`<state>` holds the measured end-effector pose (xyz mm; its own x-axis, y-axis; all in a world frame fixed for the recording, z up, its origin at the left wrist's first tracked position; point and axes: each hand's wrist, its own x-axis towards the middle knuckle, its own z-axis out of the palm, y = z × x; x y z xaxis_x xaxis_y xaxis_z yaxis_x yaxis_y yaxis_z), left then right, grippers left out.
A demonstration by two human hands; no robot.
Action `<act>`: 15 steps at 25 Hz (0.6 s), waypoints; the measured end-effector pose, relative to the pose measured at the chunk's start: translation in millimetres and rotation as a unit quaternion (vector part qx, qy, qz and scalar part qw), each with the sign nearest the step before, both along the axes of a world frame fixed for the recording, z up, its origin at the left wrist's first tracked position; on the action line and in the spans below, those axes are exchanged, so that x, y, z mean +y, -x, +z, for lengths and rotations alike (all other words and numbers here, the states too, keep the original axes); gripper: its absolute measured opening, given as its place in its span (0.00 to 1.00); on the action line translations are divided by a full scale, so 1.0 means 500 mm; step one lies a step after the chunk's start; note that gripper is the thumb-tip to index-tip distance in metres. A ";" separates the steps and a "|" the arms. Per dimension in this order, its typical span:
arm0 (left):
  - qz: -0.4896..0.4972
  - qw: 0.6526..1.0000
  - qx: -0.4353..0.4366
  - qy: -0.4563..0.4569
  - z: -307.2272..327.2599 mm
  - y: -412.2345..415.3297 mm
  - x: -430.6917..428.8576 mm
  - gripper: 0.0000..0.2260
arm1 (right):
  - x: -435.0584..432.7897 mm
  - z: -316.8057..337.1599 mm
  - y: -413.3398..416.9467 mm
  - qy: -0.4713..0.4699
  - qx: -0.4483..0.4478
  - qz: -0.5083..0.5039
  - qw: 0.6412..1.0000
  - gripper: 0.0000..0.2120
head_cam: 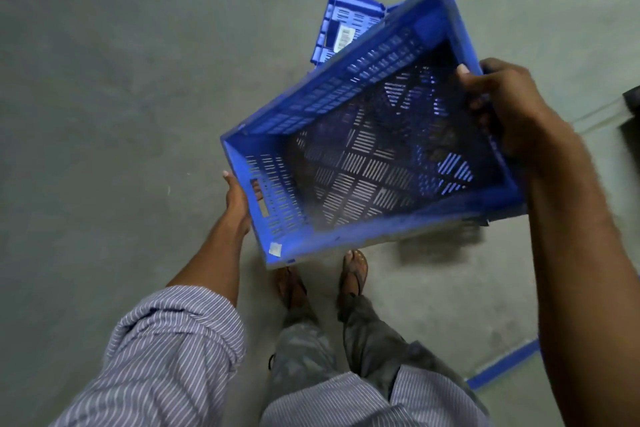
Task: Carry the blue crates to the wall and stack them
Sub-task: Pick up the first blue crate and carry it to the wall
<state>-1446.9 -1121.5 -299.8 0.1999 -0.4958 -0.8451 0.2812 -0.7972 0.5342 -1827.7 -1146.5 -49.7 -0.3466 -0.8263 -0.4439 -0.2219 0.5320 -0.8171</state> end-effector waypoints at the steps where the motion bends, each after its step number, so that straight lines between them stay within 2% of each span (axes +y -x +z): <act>1: 0.008 1.000 0.029 -0.001 0.011 -0.018 -0.001 0.39 | 0.001 -0.012 0.013 -0.010 -0.022 0.007 1.000 0.09; 4: 0.004 0.999 0.046 -0.001 0.036 -0.058 0.002 0.35 | 0.008 -0.069 0.032 -0.036 -0.067 0.003 0.997 0.06; 9: -0.008 0.998 -0.063 -0.011 0.035 -0.101 0.001 0.31 | 0.021 -0.148 0.020 -0.066 -0.085 -0.002 0.994 0.06; 12: -0.020 0.999 -0.035 -0.004 0.057 -0.111 0.012 0.29 | 0.019 -0.170 0.024 -0.061 -0.091 -0.004 0.994 0.06; 15: -0.019 1.000 0.012 0.003 0.088 -0.122 0.018 0.29 | 0.003 -0.185 0.038 -0.076 -0.075 -0.008 0.994 0.11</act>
<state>-1386.0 -1112.3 -255.6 0.1601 -0.5078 -0.8465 0.2635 -0.8045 0.5324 -1846.9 -1145.2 -142.0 -0.2796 -0.7407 -0.6109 -0.0938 0.6543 -0.7504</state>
